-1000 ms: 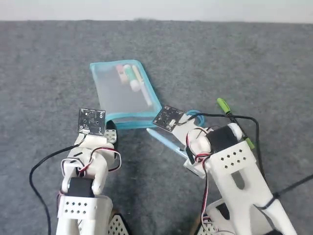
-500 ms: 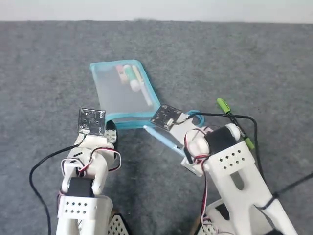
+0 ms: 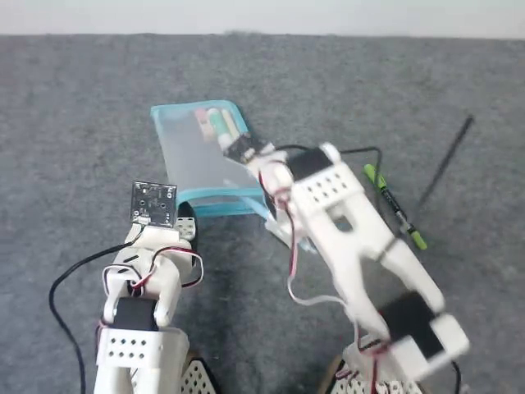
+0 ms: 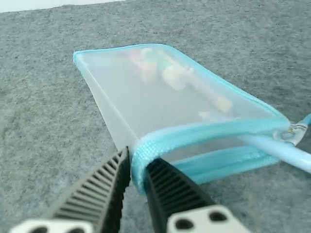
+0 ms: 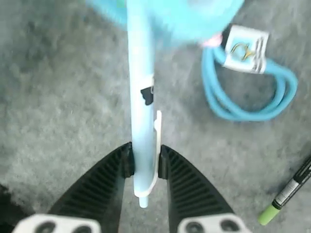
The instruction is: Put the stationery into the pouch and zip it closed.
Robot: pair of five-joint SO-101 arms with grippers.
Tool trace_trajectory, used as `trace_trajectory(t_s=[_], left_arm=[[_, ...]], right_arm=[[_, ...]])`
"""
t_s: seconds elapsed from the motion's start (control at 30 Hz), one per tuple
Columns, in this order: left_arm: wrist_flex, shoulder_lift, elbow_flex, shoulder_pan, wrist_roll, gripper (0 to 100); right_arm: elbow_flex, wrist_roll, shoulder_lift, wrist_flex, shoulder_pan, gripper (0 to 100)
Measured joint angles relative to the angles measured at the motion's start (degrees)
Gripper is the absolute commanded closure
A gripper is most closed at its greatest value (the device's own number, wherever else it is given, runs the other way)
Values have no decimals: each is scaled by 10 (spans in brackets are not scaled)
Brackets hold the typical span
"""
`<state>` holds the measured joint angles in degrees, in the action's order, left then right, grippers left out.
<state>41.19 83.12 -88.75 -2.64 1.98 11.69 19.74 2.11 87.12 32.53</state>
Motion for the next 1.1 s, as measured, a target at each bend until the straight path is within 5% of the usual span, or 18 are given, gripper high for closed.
trace_trajectory(t_s=[0.57,0.73,1.1], left_arm=[[0,0,1,32,4,989],[6,0,1,30,5,989],[4,1,4,27,5,989]], right_arm=[[-583,-80,-389,111,63,984],[-743,-84,-482,119,78,829],[-913,-91,-556,140,76,800]])
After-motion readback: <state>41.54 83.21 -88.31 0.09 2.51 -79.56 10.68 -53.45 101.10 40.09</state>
